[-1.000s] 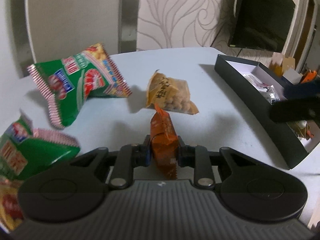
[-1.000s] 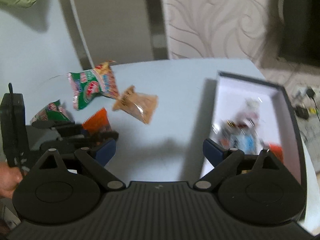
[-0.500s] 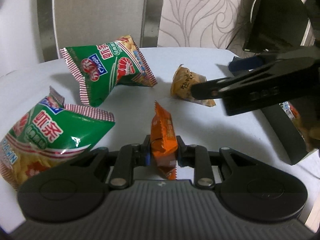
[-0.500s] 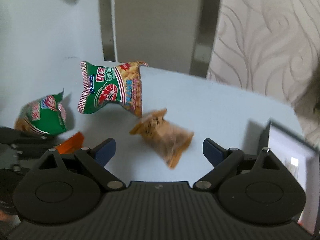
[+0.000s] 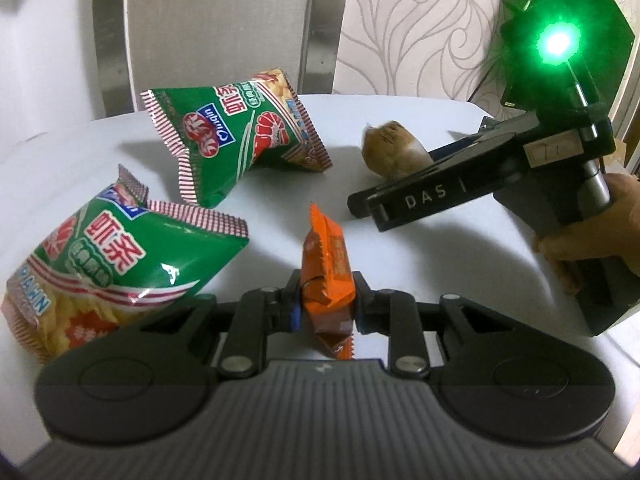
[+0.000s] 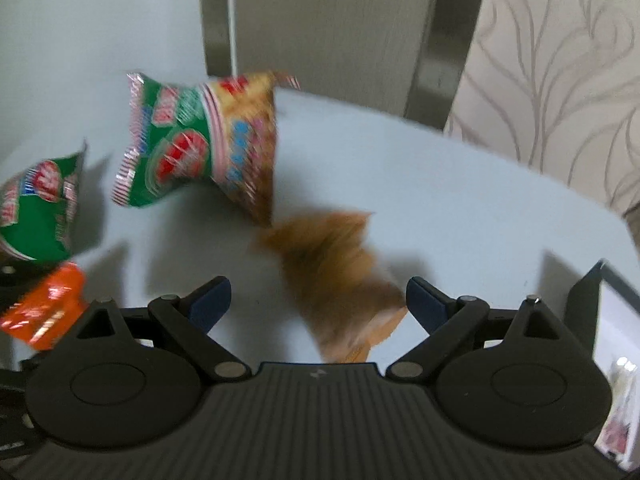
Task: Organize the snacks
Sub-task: 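Reach the right gripper to the tan peanut bag while the left holds the orange packet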
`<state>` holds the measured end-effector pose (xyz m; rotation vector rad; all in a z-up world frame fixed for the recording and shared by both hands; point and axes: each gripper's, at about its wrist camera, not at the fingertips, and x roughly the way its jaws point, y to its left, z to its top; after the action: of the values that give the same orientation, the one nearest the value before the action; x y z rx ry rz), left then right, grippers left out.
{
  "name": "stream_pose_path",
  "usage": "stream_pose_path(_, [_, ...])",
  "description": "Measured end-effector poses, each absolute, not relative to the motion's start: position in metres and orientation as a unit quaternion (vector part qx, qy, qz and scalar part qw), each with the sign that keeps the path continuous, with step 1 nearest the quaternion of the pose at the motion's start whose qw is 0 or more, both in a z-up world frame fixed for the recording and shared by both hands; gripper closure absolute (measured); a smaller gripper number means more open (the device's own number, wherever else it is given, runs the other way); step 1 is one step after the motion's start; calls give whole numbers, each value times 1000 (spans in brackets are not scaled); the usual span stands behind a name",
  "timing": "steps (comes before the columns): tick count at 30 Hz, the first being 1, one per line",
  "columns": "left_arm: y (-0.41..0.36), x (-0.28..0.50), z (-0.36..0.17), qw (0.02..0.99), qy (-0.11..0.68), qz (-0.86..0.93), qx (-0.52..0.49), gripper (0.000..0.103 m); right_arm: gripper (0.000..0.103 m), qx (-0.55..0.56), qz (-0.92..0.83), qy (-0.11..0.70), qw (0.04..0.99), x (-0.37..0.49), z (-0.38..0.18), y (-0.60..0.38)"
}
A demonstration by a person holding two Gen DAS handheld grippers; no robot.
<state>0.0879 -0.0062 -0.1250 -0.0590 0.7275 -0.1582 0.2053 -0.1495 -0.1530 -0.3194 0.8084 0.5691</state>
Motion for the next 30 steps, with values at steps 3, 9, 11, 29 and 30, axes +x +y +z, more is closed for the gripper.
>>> stream_pose_path(3, [-7,86,-124,931,355,-79,-24,75,7,-146,271,386,870,206,-154,-151])
stream_pose_path(9, [-10,90,-123,930,357,-84,-10,75,27,-117,246,389,880,215,-152,-153])
stream_pose_path(11, [-10,91,-123,930,358,-87,-6,75,40,-130,236,389,881,220,-151,-152])
stream_pose_path(29, [-10,94,-124,929,356,-103,2,75,59,-127,222,387,886,175,-148,-164])
stream_pose_path(30, [-10,94,-124,929,356,-105,5,75,60,-125,219,388,887,170,-148,-166])
